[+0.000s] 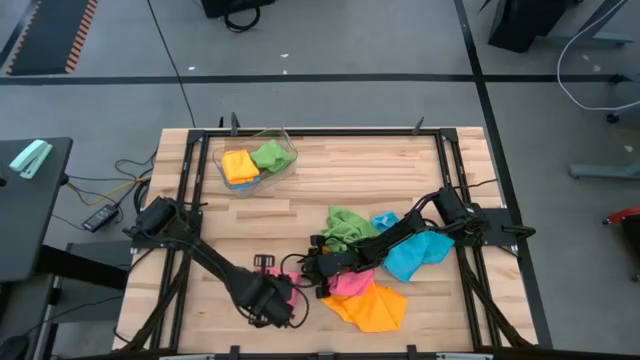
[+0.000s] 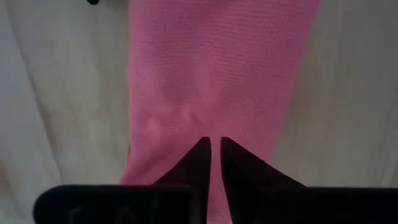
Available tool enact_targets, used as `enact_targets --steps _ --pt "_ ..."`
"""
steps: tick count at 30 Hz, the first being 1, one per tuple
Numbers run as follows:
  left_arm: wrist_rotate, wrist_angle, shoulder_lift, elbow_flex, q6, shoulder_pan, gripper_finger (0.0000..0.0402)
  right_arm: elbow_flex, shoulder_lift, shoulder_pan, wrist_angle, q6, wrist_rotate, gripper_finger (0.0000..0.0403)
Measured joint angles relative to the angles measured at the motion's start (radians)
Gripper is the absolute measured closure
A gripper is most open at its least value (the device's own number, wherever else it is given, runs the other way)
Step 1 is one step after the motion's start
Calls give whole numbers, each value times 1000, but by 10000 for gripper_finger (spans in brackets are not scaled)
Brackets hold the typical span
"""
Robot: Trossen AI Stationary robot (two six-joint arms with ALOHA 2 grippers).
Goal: Fold microfiber towels
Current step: Fold the left pink microfiber towel, then stack the left pink microfiber towel on top of the green microfiber towel
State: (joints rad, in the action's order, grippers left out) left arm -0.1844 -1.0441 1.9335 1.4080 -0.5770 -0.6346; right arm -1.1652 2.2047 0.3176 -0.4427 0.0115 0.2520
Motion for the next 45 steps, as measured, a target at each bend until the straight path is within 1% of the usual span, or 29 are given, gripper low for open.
enact_targets --steps 3,8,12,15,18,20,24,29,30,33,36,38,39,41,43,45 --pt "-30 -31 0 -1 -17 -10 338 0 0 0 0 0 0 217" --pt "-39 -74 0 -47 -42 0 270 0 0 0 0 0 0 217" --pt "-38 -59 0 -128 -52 13 227 0 0 0 0 0 0 217" --pt "14 13 0 -182 -78 23 212 0 0 0 0 0 0 217" --pt "51 73 -6 -195 -67 25 207 0 0 0 -1 0 0 217" --pt "50 56 -3 -180 -69 23 206 0 0 0 -2 0 0 217" --pt "67 -43 4 -101 -84 23 215 0 0 0 -1 0 0 217" --pt "50 -52 3 -2 -20 10 229 0 0 0 3 -6 0 217" --pt "41 -50 3 9 -16 7 231 0 -5 0 11 -13 0 217" --pt "-7 -22 3 19 -4 -9 235 1 -55 10 110 -36 1 217" --pt "-56 22 3 19 15 -33 236 2 -121 28 198 -50 31 217" --pt "-98 26 4 19 21 -46 235 -1 -143 50 218 -93 43 217" --pt "-123 14 4 19 20 -51 235 -1 -144 66 221 -128 63 217" --pt "-172 -14 4 19 5 -60 235 1 -133 112 225 -195 136 217" --pt "-198 -20 4 2 -9 -66 238 1 -124 156 224 -240 224 217" --pt "-211 -21 4 -26 -11 -68 242 -1 -123 187 221 -272 266 217"
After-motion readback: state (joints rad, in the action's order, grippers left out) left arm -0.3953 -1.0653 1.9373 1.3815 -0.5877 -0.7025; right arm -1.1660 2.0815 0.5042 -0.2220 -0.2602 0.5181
